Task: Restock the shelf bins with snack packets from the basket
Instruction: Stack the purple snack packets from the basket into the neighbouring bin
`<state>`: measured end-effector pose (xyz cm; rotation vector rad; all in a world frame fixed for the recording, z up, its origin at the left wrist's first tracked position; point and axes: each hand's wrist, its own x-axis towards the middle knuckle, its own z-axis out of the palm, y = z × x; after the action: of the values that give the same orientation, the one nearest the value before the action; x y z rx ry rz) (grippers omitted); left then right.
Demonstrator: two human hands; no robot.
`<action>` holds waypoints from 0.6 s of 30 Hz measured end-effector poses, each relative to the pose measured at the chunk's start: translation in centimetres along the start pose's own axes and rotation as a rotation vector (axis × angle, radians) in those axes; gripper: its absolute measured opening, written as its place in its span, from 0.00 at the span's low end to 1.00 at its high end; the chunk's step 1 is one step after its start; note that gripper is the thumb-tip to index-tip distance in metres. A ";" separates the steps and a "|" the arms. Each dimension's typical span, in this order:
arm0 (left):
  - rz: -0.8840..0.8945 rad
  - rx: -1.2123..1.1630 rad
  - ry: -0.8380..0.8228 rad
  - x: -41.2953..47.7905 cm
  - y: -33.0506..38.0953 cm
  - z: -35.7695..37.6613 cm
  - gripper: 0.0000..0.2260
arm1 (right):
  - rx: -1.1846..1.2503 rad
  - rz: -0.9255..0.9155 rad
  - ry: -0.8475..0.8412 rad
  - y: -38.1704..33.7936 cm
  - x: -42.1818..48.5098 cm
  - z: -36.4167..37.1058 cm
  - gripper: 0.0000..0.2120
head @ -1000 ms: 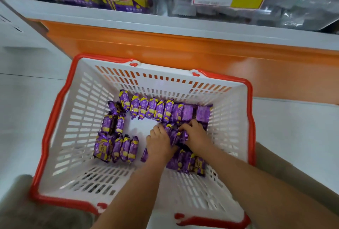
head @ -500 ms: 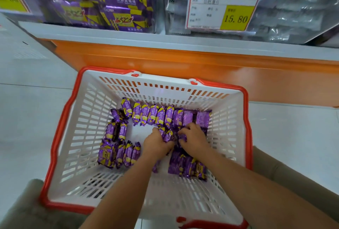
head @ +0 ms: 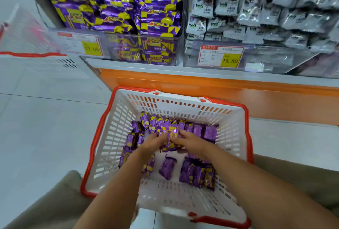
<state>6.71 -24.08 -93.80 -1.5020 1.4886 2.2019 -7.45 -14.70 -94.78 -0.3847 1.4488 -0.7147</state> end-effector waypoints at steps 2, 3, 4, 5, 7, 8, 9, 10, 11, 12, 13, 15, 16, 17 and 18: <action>-0.004 0.002 0.050 -0.5 1.0 -0.5 0.05 | -0.052 -0.042 0.015 -1.0 -0.5 0.2 0.21; -0.019 -0.004 0.077 -0.8 1.5 -0.7 0.05 | -0.084 -0.048 0.017 -1.7 -0.9 0.2 0.27; -0.017 -0.025 0.092 -1.3 2.0 -0.9 0.06 | -0.118 -0.063 0.023 -2.3 -1.2 0.3 0.28; -0.003 -0.045 0.091 -2.1 2.7 -1.1 0.06 | -0.155 -0.079 0.032 -3.3 -1.9 0.5 0.27; 0.055 -0.093 0.086 -3.1 3.2 -1.5 0.13 | -0.218 -0.124 0.048 -4.6 -2.8 0.9 0.30; 0.081 -0.120 0.078 -3.4 3.3 -1.8 0.18 | -0.249 -0.150 0.064 -5.1 -3.0 1.1 0.32; 0.115 -0.129 0.073 -4.2 3.8 -1.9 0.18 | -0.278 -0.172 0.070 -5.5 -3.3 1.2 0.34; 0.149 -0.138 0.073 -4.7 4.0 -1.9 0.14 | -0.299 -0.204 0.069 -6.0 -3.6 1.5 0.34; 0.179 -0.127 0.065 -5.4 4.2 -2.1 0.10 | -0.320 -0.233 0.069 -6.3 -3.9 1.8 0.35; 0.207 -0.128 0.073 -5.7 4.4 -2.4 0.09 | -0.333 -0.253 0.068 -6.6 -4.3 2.0 0.35; 0.235 -0.125 0.069 -6.2 4.6 -2.5 0.09 | -0.344 -0.277 0.063 -6.7 -4.3 2.2 0.34; 0.258 -0.122 0.080 -7.4 4.9 -3.1 0.15 | -0.342 -0.346 0.045 -7.4 -5.0 2.8 0.27; 0.249 -0.109 0.088 -7.8 5.0 -3.5 0.19 | -0.347 -0.386 0.050 -7.6 -5.2 3.0 0.24; 0.240 -0.074 0.075 -8.3 5.1 -3.9 0.20 | -0.366 -0.429 0.077 -7.9 -5.3 3.2 0.25; 0.250 -0.028 0.048 -8.6 5.1 -4.4 0.17 | -0.384 -0.464 0.100 -8.3 -5.7 3.4 0.26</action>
<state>11.23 -26.44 -84.20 -1.4570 1.7544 2.3440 -5.73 -17.76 -84.80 -1.0182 1.6118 -0.8288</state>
